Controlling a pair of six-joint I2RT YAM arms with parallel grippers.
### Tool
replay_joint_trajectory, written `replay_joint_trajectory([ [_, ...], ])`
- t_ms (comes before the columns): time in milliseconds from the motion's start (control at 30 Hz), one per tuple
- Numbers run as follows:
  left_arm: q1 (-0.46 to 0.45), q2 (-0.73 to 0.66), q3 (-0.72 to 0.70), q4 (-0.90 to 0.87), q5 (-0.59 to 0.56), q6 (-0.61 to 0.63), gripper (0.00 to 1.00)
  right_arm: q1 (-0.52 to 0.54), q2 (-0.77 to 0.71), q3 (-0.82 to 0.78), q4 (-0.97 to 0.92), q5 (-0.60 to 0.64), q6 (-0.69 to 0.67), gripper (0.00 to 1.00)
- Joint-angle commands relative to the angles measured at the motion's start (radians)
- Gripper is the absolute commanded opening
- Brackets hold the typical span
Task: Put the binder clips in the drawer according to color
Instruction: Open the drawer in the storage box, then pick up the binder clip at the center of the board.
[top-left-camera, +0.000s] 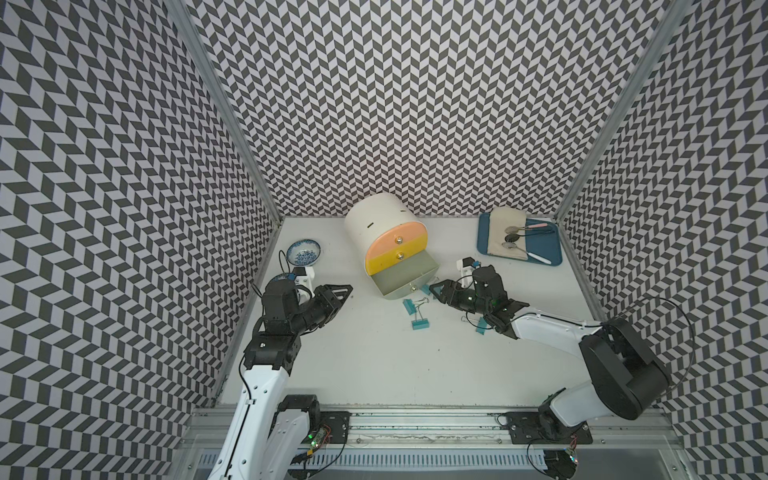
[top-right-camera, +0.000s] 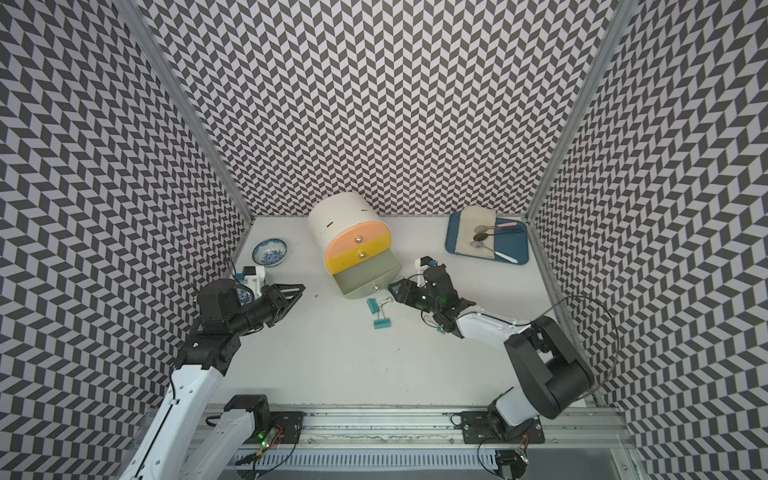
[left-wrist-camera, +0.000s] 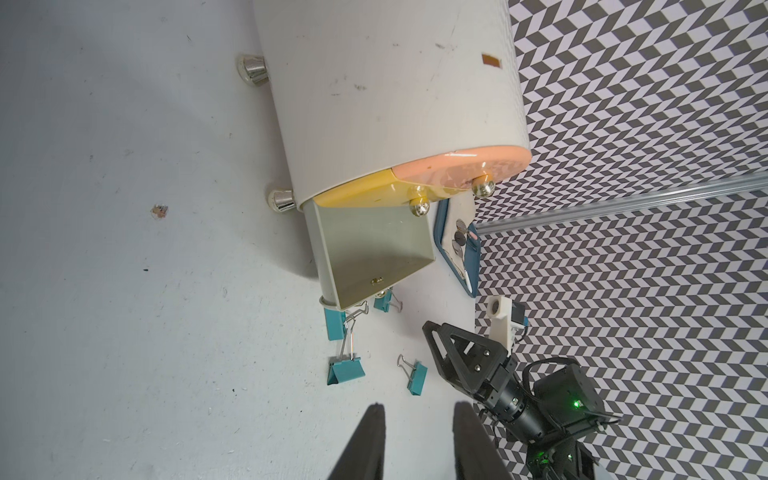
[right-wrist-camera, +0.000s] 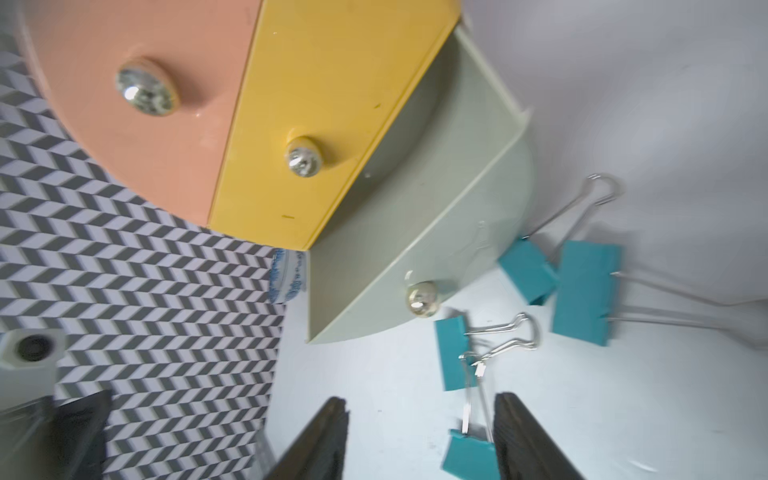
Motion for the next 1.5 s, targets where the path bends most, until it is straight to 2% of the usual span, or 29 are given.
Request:
replay_joint_trajectory([
  [0, 0.006, -0.03, -0.015, 0.039, 0.013, -0.012, 0.32, -0.061, -0.022, -0.004, -0.117, 0.07, -0.061, 0.5],
  [133, 0.006, -0.046, -0.028, 0.04, 0.014, -0.021, 0.32, -0.096, 0.022, 0.027, -0.135, 0.085, -0.091, 0.38],
  [233, 0.006, -0.053, -0.031, 0.037, 0.012, -0.024, 0.32, -0.118, 0.096, 0.08, -0.124, 0.038, -0.1, 0.3],
  [433, 0.006, -0.072, -0.042, 0.021, 0.005, -0.023, 0.33, -0.123, 0.188, 0.178, -0.185, 0.028, -0.168, 0.28],
  [633, 0.006, -0.121, -0.091, 0.032, 0.004, -0.057, 0.33, -0.125, 0.183, 0.206, -0.301, 0.07, -0.239, 0.28],
  [733, 0.006, -0.131, -0.104, 0.042, 0.005, -0.065, 0.34, -0.125, 0.128, 0.164, -0.367, 0.123, -0.247, 0.37],
  [833, 0.006, -0.135, -0.113, 0.06, 0.014, -0.076, 0.34, -0.126, 0.063, 0.108, -0.421, 0.209, -0.253, 0.51],
  [967, 0.006, -0.138, -0.122, 0.077, 0.027, -0.083, 0.34, -0.144, 0.012, 0.063, -0.446, 0.253, -0.275, 0.6],
  [1233, 0.005, -0.182, -0.132, 0.062, 0.042, -0.092, 0.34, -0.182, 0.023, 0.058, -0.453, 0.277, -0.294, 0.71],
  [1467, 0.006, -0.208, -0.122, 0.037, 0.044, -0.088, 0.34, -0.208, 0.072, 0.071, -0.473, 0.237, -0.344, 0.74],
])
